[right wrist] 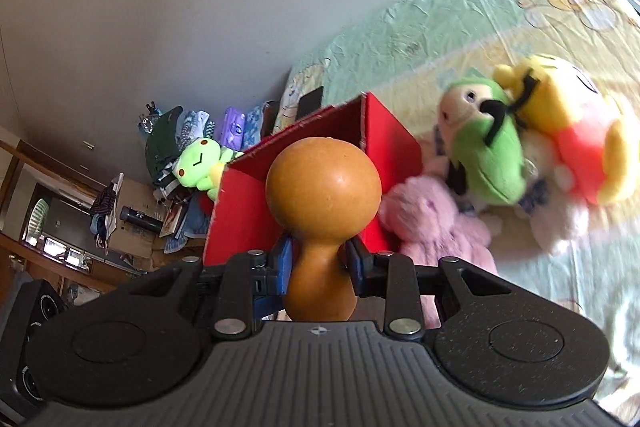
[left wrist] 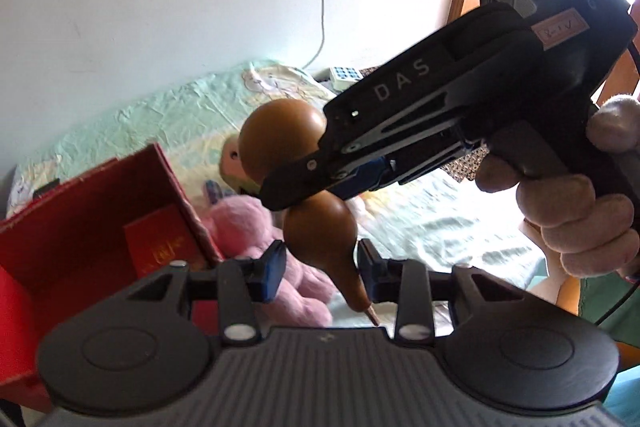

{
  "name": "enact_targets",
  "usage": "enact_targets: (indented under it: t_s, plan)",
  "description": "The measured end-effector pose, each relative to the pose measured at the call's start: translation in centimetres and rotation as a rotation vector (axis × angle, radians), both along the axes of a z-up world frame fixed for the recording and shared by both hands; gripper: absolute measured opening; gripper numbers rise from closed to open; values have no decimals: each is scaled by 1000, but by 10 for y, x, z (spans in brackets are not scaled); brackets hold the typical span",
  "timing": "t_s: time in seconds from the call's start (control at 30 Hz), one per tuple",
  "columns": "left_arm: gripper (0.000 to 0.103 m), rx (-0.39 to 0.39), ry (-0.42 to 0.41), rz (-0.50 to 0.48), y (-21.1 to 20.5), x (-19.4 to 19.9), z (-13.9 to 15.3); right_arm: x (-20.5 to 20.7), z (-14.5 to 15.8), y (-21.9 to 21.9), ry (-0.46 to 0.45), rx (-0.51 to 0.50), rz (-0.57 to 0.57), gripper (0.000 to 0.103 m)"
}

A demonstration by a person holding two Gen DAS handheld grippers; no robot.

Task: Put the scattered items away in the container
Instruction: 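Grasp the orange gourd by its neck with the right gripper and lift, then lower the gourd into the container beside the gift box and release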

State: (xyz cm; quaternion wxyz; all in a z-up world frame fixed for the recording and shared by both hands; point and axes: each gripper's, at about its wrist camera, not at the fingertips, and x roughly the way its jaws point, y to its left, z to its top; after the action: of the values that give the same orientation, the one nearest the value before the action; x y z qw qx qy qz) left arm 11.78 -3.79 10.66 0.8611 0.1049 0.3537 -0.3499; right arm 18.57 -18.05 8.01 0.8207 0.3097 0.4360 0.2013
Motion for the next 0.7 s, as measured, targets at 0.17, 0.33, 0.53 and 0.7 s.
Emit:
enact_targets:
  t_s: [0.17,0.33,0.53,0.7]
  plan:
    - [36,16,-16,35,49,42,20,54,6,51,-4,-44,56,31]
    - [36,48,65,79,94,88,2,101,-28,99,83,-113,119,31]
    - [36,97,241,113,124,113,-51,138,-87,136,242,-194,188,31]
    - [36,141,354,123,128,140,-95,148,-110,154,309,-242,220,31]
